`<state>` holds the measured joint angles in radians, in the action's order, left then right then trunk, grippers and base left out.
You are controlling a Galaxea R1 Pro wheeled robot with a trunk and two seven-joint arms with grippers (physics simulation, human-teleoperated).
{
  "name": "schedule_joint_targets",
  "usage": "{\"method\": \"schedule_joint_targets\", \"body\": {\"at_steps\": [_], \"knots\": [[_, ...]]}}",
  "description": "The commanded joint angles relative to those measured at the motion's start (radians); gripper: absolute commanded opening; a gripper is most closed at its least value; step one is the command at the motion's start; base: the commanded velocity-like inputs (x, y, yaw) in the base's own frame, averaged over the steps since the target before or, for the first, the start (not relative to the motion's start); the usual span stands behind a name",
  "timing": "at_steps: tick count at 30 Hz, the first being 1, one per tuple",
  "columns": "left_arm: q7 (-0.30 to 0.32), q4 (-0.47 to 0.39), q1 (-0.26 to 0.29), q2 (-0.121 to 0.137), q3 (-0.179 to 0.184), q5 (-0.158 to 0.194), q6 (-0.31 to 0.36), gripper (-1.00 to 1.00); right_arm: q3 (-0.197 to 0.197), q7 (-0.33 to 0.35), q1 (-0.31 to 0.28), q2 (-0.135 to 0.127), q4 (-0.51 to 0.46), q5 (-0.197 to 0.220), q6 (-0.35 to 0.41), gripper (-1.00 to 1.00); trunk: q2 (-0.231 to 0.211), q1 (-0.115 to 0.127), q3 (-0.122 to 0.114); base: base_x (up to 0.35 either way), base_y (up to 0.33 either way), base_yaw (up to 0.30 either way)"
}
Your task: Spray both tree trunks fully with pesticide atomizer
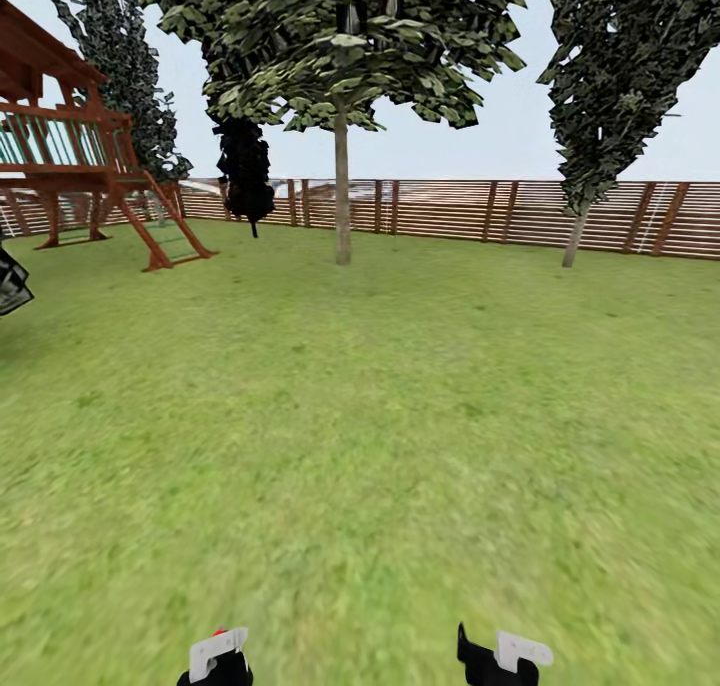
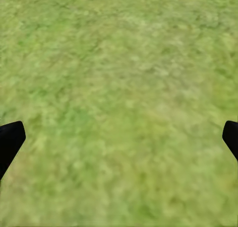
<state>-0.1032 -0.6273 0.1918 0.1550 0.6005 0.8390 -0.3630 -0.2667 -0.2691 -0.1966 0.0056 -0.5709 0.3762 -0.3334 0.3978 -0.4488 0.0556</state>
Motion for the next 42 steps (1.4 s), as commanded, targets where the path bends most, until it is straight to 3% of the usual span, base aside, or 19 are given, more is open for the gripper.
{"method": "schedule_joint_targets", "body": {"at_steps": [1, 42], "knots": [[-0.010, -0.001, 0.001, 0.001, 0.008, 0.003, -0.005, -1.00, -0.008, -0.006, -0.001, -0.001, 0.000, 0.010, -0.006, 1.00, 0.002, -0.001, 0.002, 0.339, 0.000, 0.000], [-0.010, -0.004, 0.001, 0.002, 0.008, 0.003, -0.005, -1.00, 0.005, -0.003, -0.001, -0.003, 0.002, 0.025, -0.006, 1.00, 0.002, -0.001, 0.002, 0.339, 0.000, 0.000]]}}
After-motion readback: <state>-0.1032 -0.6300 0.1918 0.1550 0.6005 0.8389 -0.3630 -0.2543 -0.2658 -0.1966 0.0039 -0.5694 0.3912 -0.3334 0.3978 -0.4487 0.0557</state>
